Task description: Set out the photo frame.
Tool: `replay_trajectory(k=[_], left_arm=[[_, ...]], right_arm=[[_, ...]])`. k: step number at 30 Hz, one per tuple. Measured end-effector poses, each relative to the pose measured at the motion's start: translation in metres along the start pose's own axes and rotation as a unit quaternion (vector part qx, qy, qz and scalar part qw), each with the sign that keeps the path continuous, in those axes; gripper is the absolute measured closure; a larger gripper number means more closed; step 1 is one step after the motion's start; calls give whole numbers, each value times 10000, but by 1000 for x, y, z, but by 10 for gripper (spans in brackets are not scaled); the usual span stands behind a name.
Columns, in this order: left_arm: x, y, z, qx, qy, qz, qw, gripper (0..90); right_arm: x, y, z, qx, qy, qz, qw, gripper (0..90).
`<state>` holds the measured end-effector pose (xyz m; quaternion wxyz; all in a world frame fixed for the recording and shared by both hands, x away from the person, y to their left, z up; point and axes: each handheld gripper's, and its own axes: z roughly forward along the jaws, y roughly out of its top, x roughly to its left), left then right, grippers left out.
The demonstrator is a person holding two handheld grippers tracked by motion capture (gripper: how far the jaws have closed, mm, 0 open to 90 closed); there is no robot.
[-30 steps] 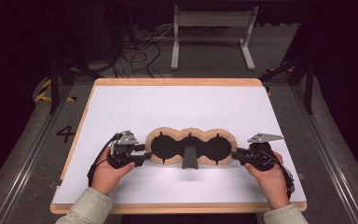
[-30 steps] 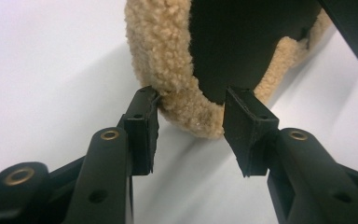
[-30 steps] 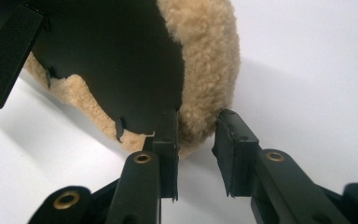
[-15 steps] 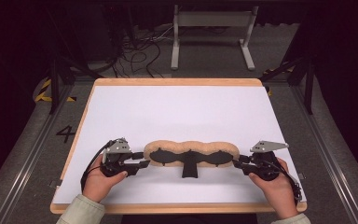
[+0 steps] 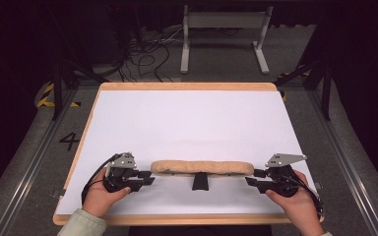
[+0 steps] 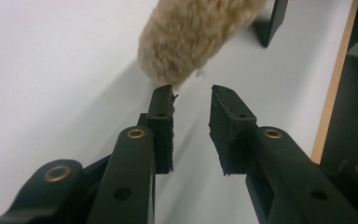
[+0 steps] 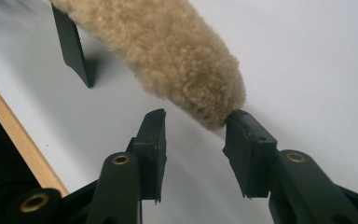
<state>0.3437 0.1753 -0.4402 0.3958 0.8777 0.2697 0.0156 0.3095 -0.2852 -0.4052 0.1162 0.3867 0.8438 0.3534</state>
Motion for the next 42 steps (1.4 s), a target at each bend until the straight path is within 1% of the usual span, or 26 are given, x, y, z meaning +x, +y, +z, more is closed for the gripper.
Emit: replay_trajectory(k=[1, 2, 4, 5, 6, 8, 9, 10, 13, 15, 17, 18, 22, 23, 24, 26, 28, 29, 30, 31, 33, 34, 37, 39, 42], left_arm=[[1, 1, 0, -9, 26, 84, 10000, 714], [1, 1, 0, -9, 41, 100, 9999, 717], [1, 1, -1, -32, 75, 103, 9999, 730], [0, 1, -3, -27, 92, 26, 10000, 730], [2, 1, -4, -48, 136, 56, 9999, 736], [4, 1, -7, -135, 222, 8, 9997, 754], [5, 1, -9, -168, 234, -31, 9996, 773], [6, 2, -11, -205, 252, -80, 9994, 794], [6, 4, -16, -347, 411, -42, 9985, 859], [4, 5, -19, -504, 555, -11, 9972, 878], [3, 6, -21, -673, 659, -16, 9956, 890], [2, 6, -23, -799, 751, -2, 9940, 895], [3, 9, -26, -1092, 775, -22, 9910, 900], [3, 10, -26, -1173, 751, -95, 9902, 900], [4, 11, -26, -1200, 757, -68, 9899, 900], [4, 11, -25, -1214, 749, -93, 9897, 900], [5, 14, -19, -1194, 795, -70, 9896, 900], [6, 15, -16, -1184, 757, -67, 9901, 900], [6, 17, -12, -1157, 743, -122, 9904, 900], [6, 19, -8, -1144, 787, -94, 9903, 900], [8, 21, -4, -1143, 811, -119, 9901, 900], [8, 22, -2, -1182, 803, -185, 9896, 900], [9, 23, 0, -1206, 775, -260, 9893, 900], [9, 23, 1, -1173, 772, -180, 9899, 900], [6, 23, 3, -1170, 741, -217, 9901, 900]], right_arm=[[0, 0, 0, 34, -5, -30, 10000, 581], [0, 0, 0, 46, -9, -32, 10000, 582], [1, 0, 0, 60, -35, -56, 10000, 584], [1, 1, 0, 89, -48, -81, 9999, 593], [1, 0, 0, 122, -65, -102, 9999, 605], [1, 0, -1, 173, -88, -101, 9998, 665], [0, 0, -2, 225, -119, -54, 9997, 714], [0, 0, -3, 275, -93, -43, 9996, 758], [-1, -2, -4, 370, -45, -53, 9993, 852], [-1, -3, -4, 383, -21, -49, 9993, 896], [-1, -3, -5, 408, -24, -106, 9991, 900], [0, -3, -5, 401, -20, -125, 9991, 900], [3, -2, -6, 366, 85, -183, 9991, 900], [4, -2, -6, 365, 84, -202, 9991, 900], [4, -3, -5, 360, 93, -225, 9991, 900], [5, -3, -4, 363, 99, -237, 9990, 900], [6, -3, -2, 374, 125, -249, 9989, 900], [6, -3, -1, 373, 127, -251, 9989, 900], [6, -3, 0, 367, 152, -266, 9989, 900], [5, -4, 2, 360, 158, -259, 9989, 900], [5, -5, 4, 375, 177, -242, 9988, 900], [4, -5, 5, 386, 186, -248, 9988, 900], [4, -7, 8, 410, 201, -247, 9987, 900], [4, -7, 9, 426, 225, -264, 9985, 900], [5, -7, 10, 419, 229, -255, 9985, 900]])
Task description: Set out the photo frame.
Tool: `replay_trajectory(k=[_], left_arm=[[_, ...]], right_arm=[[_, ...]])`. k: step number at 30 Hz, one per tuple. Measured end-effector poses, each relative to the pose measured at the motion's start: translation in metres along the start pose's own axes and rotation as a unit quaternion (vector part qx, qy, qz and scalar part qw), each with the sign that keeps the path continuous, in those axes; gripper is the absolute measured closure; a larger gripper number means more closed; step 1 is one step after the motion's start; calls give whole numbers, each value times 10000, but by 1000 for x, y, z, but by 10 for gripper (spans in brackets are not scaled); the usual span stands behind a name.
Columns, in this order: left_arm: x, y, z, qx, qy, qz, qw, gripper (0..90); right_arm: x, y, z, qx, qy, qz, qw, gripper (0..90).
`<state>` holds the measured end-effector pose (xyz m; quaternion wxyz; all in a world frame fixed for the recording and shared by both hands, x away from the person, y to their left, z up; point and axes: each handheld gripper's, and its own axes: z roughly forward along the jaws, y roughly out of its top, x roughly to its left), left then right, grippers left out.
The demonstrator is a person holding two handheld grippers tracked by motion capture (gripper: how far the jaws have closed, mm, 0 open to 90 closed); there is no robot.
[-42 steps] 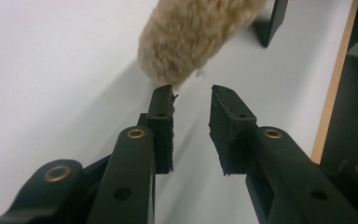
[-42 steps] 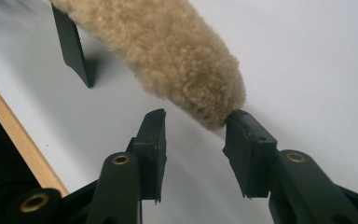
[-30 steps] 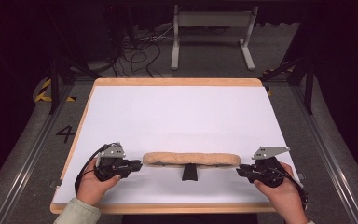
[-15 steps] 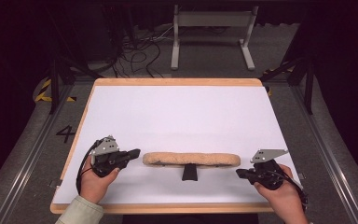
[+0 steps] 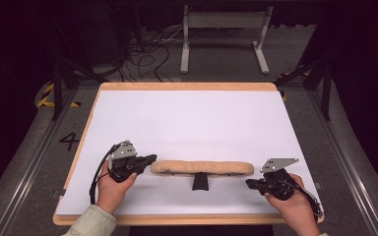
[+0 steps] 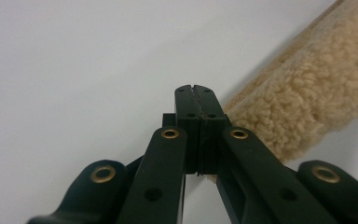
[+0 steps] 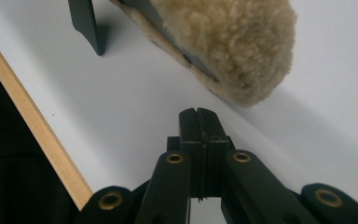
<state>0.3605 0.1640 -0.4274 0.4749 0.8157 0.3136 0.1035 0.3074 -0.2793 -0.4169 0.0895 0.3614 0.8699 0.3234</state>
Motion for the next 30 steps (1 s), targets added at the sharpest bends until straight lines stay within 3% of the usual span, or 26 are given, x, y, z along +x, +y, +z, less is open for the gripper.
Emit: replay_trajectory(k=[14, 30], left_arm=[[0, -2, -5, 18, -90, 97, 9999, 900], [-13, -6, -10, 173, -342, 488, 9981, 900]], right_arm=[[-5, 2, 9, -247, -251, 63, 9994, 900], [-21, 20, 25, -423, -628, 200, 9969, 900]])
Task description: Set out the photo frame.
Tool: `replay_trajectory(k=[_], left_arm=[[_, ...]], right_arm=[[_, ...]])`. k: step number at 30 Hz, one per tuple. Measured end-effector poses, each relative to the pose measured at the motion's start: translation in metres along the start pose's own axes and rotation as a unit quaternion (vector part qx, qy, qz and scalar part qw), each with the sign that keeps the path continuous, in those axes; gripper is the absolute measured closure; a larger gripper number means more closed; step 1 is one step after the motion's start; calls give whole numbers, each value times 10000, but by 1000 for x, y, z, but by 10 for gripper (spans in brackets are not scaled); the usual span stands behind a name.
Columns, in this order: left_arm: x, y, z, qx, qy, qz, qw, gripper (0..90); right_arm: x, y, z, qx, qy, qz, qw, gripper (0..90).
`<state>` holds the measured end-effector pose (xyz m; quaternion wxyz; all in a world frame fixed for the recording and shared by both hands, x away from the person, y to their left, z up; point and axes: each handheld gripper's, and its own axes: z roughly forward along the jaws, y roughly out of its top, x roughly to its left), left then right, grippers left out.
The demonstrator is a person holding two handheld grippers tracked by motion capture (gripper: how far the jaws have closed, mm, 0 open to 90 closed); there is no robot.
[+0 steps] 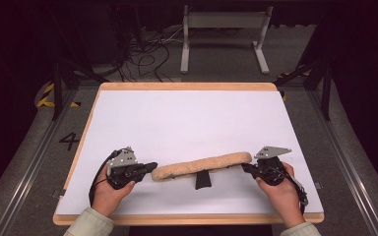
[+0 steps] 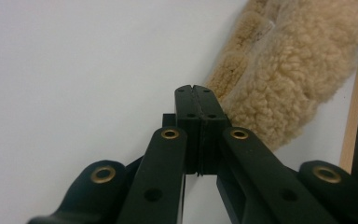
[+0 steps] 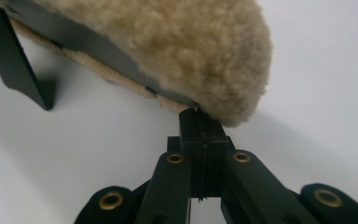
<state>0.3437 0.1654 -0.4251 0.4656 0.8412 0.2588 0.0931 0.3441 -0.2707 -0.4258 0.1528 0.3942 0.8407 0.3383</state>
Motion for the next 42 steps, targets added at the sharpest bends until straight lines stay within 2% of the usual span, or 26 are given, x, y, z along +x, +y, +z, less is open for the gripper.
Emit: replay_trajectory(k=[2, 13, 22, 26, 33, 37, 40, 42], left_arm=[[-3, 0, 0, 9, -42, 53, 10000, 900], [-11, 2, 2, 108, -215, 284, 9993, 897], [-21, 4, 4, 193, -296, 523, 9980, 891], [-23, 5, 6, 199, -315, 561, 9977, 888], [-26, 5, 11, 275, -360, 641, 9969, 885], [-26, 4, 10, 306, -286, 632, 9971, 884], [-24, 3, 9, 304, -230, 570, 9976, 883], [-22, 2, 8, 293, -192, 526, 9980, 883]], right_arm=[[-5, 8, 8, -16, -101, -2, 9999, 900], [-16, 31, 32, -163, -223, 212, 9994, 900], [-24, 46, 51, -211, -162, 440, 9987, 900], [-26, 52, 59, -287, -116, 599, 9977, 900], [-26, 66, 71, -436, -49, 707, 9965, 900], [-21, 67, 72, -451, -10, 616, 9971, 900], [-9, 64, 63, -538, 89, 535, 9971, 900], [5, 62, 56, -635, 215, 305, 9973, 900]])
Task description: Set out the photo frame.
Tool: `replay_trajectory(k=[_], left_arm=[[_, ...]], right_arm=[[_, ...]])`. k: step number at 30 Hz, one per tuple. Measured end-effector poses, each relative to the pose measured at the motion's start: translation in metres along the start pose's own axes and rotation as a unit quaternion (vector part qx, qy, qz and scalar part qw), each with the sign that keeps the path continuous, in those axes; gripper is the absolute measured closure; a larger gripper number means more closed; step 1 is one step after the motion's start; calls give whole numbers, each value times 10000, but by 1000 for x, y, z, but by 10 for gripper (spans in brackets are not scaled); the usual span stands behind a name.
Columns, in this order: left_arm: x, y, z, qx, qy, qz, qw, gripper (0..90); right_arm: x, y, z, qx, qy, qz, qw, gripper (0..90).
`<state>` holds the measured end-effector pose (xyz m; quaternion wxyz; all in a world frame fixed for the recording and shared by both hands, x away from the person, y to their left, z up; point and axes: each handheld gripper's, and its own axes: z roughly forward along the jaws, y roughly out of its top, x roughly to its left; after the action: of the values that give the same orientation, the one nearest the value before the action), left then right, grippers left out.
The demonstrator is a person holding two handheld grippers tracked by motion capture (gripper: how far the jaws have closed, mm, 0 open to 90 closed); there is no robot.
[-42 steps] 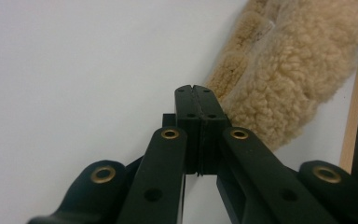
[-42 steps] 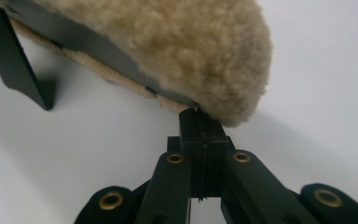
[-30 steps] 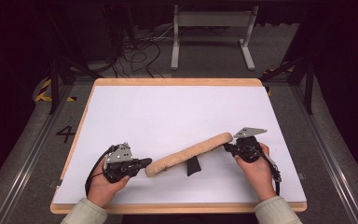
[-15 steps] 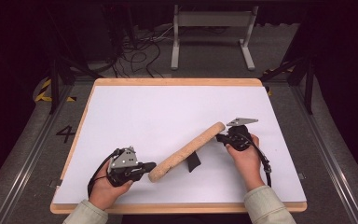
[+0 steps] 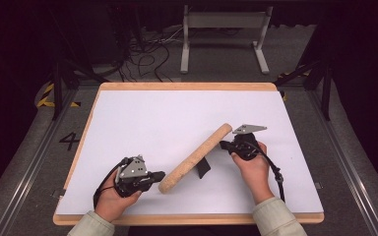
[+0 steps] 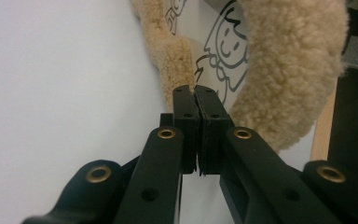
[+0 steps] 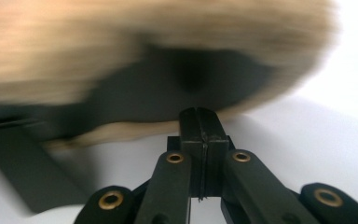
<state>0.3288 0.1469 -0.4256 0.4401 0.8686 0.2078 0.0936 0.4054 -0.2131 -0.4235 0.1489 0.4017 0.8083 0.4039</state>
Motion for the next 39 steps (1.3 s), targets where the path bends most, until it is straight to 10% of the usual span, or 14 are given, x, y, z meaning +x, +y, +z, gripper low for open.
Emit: replay_trajectory(k=[8, 16, 39], left_arm=[[3, -2, -2, -10, 132, -72, 9999, 865], [10, -5, -5, -45, 217, -239, 9995, 864], [11, -6, -6, -53, 126, -415, 9990, 856]], right_arm=[[53, -1, -22, -112, 416, -773, 9961, 900], [81, -7, -18, -9, 696, -990, 9926, 900], [108, -30, 27, 586, 1007, -877, 9893, 900]])
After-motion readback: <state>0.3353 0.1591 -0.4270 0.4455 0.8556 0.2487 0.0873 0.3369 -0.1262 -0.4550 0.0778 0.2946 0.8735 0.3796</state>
